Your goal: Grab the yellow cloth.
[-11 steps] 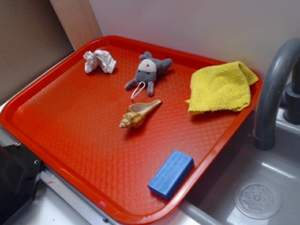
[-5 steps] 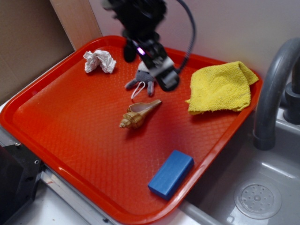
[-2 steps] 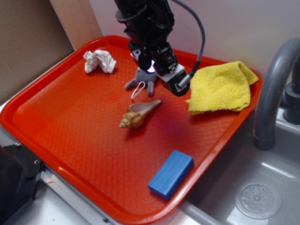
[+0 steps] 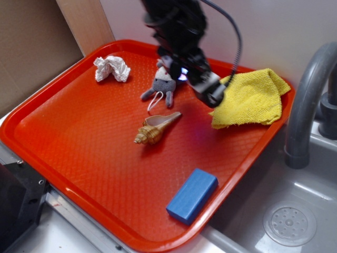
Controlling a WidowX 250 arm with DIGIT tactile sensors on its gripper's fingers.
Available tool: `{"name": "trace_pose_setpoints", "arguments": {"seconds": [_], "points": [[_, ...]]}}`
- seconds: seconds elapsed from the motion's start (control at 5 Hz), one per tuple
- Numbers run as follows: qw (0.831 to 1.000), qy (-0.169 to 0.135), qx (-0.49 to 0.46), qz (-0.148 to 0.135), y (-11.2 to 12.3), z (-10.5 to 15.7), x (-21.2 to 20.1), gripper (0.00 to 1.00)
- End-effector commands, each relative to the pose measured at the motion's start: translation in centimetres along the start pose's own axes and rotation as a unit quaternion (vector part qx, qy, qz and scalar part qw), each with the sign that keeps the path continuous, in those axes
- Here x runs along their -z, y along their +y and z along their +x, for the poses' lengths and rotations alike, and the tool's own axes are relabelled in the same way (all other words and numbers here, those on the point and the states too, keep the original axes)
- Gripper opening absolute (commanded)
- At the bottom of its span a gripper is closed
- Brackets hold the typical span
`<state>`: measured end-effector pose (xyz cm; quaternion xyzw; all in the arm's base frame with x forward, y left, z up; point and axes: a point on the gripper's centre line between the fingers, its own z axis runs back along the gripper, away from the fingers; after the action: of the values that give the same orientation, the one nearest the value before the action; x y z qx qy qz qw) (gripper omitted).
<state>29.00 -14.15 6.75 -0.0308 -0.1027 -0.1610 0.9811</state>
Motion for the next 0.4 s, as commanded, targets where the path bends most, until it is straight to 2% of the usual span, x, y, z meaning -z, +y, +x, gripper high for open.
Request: {"name": "trace_pose_setpoints", "arguments": {"seconds": [0.0,0.2], "points": [[0.995,-0.034,0.098,0.009,-5.0,3.8,0.9,1.0],[0.993,-0.062,0.098,0.017,-4.9,5.3,1.2,1.0]]}}
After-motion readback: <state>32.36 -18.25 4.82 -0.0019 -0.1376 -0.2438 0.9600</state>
